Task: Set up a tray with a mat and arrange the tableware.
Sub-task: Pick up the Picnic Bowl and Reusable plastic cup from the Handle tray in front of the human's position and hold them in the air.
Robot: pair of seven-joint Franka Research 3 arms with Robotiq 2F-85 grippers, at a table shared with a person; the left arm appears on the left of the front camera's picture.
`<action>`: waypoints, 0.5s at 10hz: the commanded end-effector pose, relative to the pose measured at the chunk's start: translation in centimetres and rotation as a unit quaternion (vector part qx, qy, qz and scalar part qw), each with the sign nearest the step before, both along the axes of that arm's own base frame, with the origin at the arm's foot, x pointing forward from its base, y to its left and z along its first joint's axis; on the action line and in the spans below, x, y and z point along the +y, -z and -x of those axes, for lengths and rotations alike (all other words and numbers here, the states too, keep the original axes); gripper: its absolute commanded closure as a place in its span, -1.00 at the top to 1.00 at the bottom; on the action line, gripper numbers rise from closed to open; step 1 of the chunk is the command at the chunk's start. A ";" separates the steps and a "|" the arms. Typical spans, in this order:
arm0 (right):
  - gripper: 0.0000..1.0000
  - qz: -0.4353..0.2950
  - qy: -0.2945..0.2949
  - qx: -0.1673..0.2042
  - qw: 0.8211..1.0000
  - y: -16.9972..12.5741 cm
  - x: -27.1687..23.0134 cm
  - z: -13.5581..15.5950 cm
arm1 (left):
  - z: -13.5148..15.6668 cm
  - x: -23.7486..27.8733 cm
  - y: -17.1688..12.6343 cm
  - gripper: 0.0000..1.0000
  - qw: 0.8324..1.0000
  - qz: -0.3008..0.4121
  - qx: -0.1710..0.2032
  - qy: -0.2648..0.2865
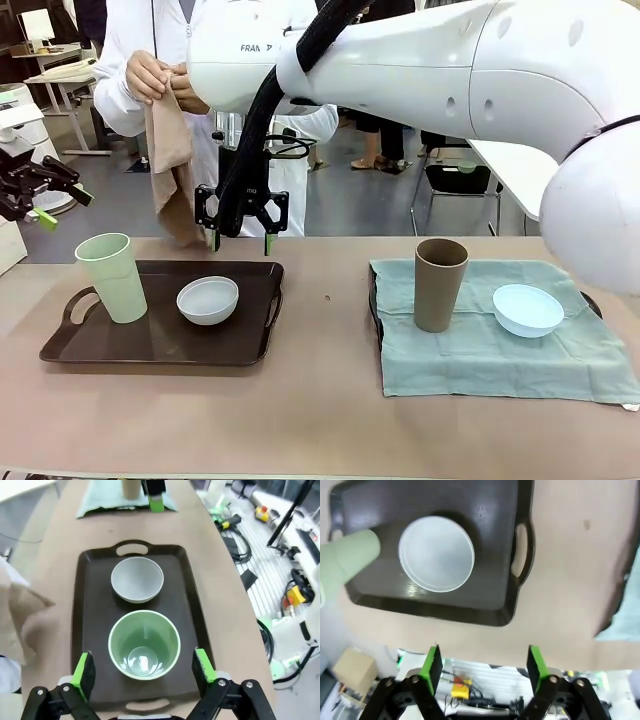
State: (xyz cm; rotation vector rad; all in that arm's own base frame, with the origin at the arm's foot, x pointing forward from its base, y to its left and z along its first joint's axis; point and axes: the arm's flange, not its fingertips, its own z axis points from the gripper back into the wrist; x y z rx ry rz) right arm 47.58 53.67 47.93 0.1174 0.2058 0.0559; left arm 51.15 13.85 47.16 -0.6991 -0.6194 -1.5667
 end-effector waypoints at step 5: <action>0.75 0.043 0.017 -0.073 0.996 1.9 2.2 -1.1 | -2.4 1.6 2.3 1.00 0.999 -0.017 0.021 0.037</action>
